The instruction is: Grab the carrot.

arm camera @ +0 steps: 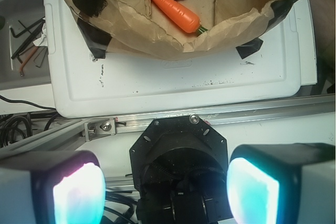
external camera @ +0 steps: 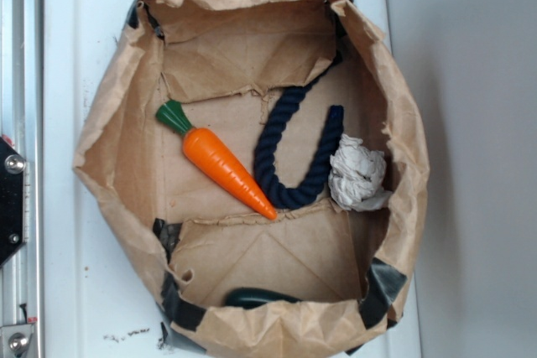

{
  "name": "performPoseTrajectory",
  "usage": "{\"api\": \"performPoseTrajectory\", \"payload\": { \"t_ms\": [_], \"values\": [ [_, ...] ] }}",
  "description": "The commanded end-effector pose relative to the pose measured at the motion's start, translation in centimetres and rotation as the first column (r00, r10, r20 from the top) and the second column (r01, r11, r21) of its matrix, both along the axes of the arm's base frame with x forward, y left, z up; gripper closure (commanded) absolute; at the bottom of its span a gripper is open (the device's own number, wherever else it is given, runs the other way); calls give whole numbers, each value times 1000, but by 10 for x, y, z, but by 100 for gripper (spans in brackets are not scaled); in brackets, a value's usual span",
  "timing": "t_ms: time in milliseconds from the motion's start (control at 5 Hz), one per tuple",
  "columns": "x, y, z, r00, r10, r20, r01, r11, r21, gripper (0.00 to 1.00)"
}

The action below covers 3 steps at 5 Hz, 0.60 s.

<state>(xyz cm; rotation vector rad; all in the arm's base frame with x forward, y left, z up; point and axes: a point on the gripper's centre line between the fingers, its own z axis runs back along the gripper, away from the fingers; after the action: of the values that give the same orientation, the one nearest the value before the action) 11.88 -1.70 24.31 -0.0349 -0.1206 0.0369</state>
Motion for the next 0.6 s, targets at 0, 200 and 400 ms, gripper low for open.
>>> {"api": "performPoseTrajectory", "payload": {
  "t_ms": [0,200,400],
  "values": [
    [0,0,0,1000,0,0,0,1000,0,0],
    [40,11,-6,984,-179,26,179,984,1,0],
    [73,22,-23,954,-301,8,301,953,40,0]
  ]
}}
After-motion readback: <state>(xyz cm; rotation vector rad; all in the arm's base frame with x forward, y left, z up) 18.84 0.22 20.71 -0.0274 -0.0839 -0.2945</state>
